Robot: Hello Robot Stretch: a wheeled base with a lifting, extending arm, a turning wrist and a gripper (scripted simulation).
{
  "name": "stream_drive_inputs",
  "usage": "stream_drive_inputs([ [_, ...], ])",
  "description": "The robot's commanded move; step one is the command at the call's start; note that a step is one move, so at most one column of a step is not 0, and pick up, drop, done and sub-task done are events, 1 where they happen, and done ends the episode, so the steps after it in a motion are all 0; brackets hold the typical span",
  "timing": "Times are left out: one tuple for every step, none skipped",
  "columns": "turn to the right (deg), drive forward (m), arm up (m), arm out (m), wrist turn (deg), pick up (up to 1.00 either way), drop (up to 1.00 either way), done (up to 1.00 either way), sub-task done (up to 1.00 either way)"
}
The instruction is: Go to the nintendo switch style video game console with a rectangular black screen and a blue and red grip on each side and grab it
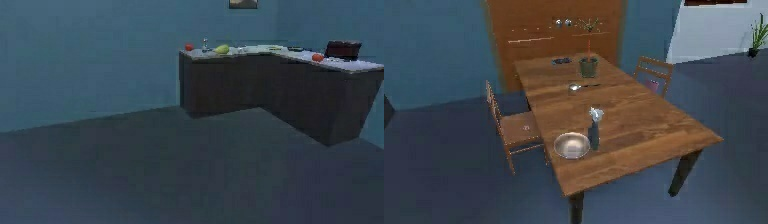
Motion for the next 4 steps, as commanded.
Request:
stream_drive_inputs([
  [33.0,0.00,0.00,0.00,0.0,0.00,0.00,0.00,0.00],
  [0.0,1.00,0.00,0.00,0.0,0.00,0.00,0.00,0.00],
  [9.0,0.00,0.00,0.00,0.0,0.00,0.00,0.00,0.00],
  [0.0,0.20,0.00,0.00,0.0,0.00,0.00,0.00,0.00],
])
